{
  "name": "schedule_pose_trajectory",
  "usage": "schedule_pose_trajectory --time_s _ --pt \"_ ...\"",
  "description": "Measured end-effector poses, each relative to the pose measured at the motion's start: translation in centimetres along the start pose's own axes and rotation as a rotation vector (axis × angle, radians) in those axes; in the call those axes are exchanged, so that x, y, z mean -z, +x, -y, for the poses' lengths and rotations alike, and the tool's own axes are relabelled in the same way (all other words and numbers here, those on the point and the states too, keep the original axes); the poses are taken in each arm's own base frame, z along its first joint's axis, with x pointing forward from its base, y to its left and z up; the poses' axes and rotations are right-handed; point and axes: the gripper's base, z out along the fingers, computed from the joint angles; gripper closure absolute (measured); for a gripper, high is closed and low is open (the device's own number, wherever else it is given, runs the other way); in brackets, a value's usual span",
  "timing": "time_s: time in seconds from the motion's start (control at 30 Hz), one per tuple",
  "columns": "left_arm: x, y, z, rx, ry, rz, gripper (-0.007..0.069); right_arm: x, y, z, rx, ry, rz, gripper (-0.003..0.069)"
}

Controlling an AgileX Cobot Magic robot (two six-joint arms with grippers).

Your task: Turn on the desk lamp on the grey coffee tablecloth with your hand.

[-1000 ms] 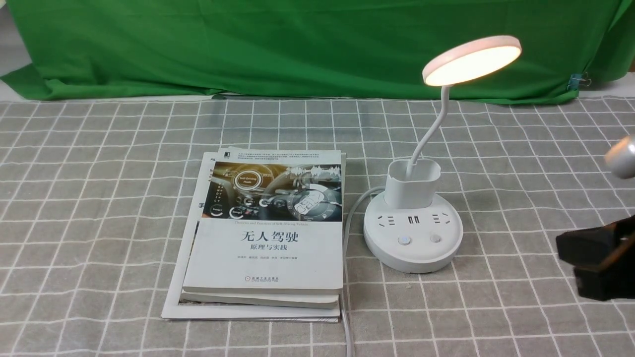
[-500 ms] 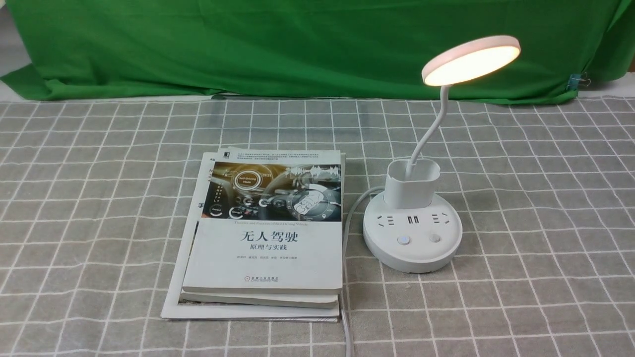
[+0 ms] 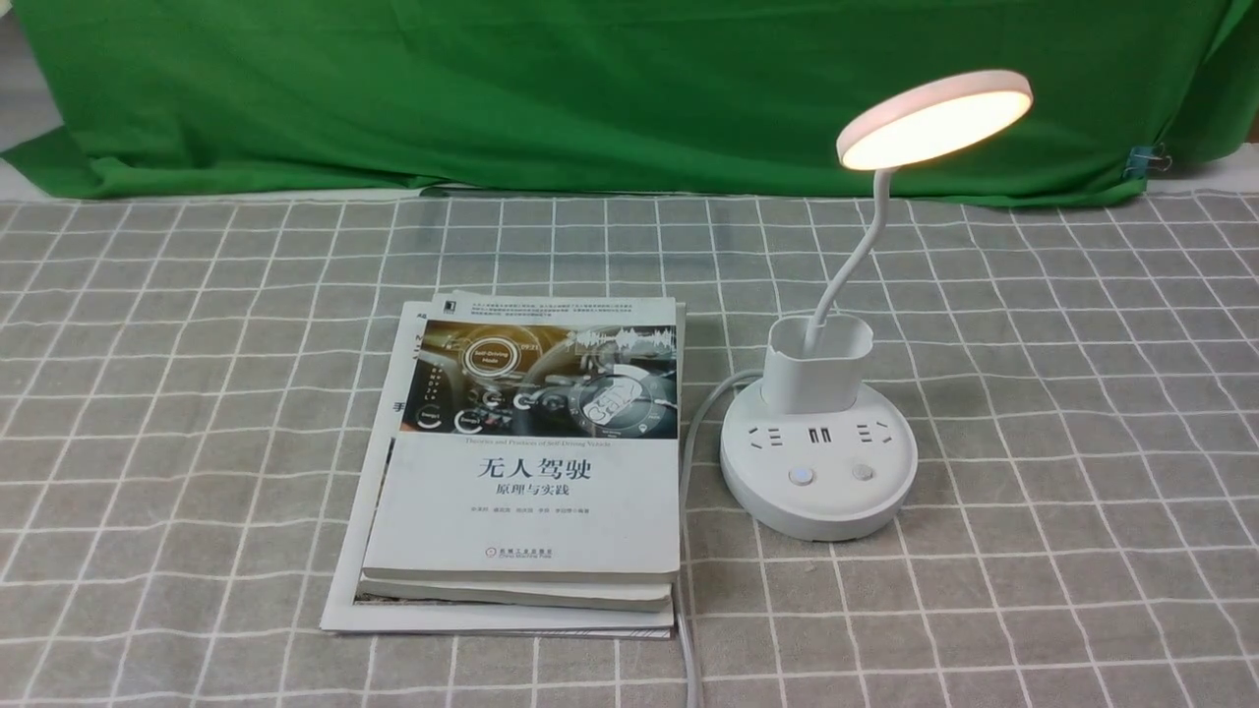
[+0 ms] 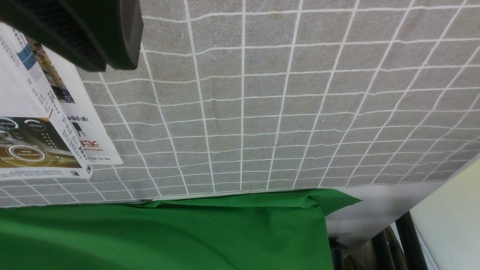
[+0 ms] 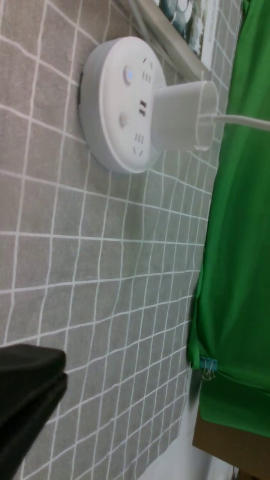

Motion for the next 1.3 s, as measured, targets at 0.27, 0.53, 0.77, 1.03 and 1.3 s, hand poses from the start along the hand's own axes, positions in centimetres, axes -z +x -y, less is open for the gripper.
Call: schedule_pose_trajectory --time_s 0.27,0.53,0.77,1.03,1.3 --pt "0.00 -0.01 -0.01 -0.003 -0.001 0.001 0.0606 0.00 0.07 -0.01 0.002 -0.001 -0.008 0.0626" --pt "0.00 -0.01 -0.01 -0.003 -0.001 0.001 0.0606 0.00 0.07 -0.01 0.000 -0.001 -0.008 0.0614" --pt "0.00 -0.01 -0.01 -0.006 -0.002 0.001 0.0606 0.00 0.07 -0.01 0.000 -0.001 -0.008 0.0601" --pt "0.00 -0.01 -0.02 -0.008 -0.002 0.001 0.0606 0.00 0.07 -0.01 0.001 -0.001 -0.008 0.0574" --pt "0.00 -0.01 -0.02 -0.008 -0.002 0.001 0.0606 0.00 0.07 -0.01 0.001 -0.001 -0.008 0.0558"
